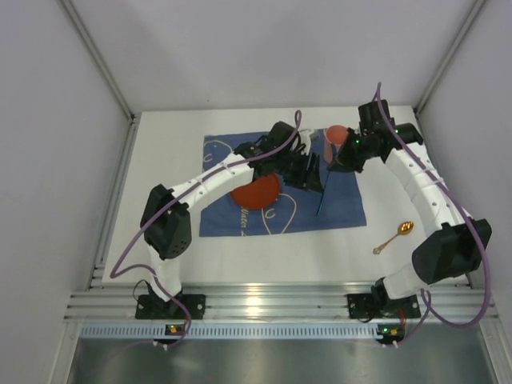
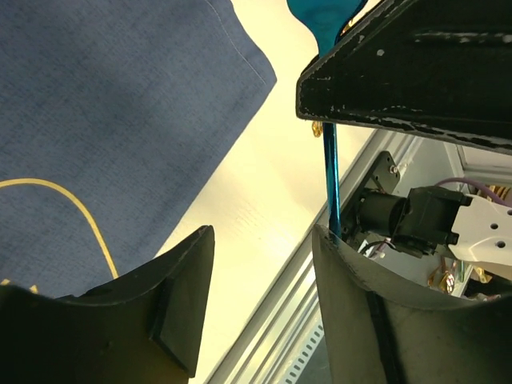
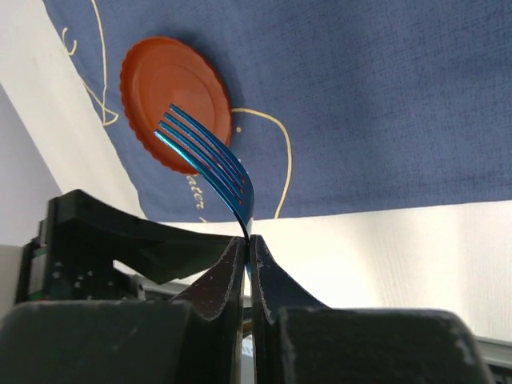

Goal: Set the dinner table for one person

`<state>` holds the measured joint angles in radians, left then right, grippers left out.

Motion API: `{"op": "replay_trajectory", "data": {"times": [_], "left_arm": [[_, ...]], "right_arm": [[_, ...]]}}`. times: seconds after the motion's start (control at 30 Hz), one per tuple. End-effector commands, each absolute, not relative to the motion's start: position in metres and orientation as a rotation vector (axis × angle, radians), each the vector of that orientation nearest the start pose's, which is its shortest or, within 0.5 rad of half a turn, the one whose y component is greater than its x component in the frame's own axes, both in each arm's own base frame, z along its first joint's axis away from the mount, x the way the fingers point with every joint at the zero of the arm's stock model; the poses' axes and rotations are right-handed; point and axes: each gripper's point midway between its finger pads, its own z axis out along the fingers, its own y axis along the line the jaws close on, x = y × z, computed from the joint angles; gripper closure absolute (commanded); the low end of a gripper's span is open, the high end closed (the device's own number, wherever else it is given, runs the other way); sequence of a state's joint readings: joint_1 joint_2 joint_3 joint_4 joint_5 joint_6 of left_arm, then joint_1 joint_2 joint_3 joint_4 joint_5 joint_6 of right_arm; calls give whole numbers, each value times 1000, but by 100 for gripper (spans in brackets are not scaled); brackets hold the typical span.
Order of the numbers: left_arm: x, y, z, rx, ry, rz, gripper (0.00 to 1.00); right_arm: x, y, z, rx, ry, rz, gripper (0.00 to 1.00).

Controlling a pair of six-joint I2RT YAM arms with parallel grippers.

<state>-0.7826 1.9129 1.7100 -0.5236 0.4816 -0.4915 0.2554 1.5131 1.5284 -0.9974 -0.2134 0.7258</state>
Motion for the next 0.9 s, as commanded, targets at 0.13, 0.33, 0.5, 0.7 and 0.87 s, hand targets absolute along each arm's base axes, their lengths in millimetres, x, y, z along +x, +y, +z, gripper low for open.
{"op": "replay_trajectory", "data": {"times": [0.13, 0.33, 0.5, 0.7, 0.87], "left_arm": [[274, -446, 232, 663, 2282, -1246, 45], [280, -439, 253, 616, 2231, -1209, 41], [286, -415, 248, 550, 2260, -1130, 34], [272, -415, 261, 532, 2217, -1232, 33], [255, -425, 267, 599, 2190, -1363, 33]], "right_arm": [[315, 163, 266, 477, 2501, 748, 100], [305, 159, 259, 474, 2513, 731, 100], [297, 153, 256, 478, 2509, 713, 100], [294, 153, 250, 482, 2516, 708, 100], [293, 152, 240, 484, 2532, 699, 100]]}}
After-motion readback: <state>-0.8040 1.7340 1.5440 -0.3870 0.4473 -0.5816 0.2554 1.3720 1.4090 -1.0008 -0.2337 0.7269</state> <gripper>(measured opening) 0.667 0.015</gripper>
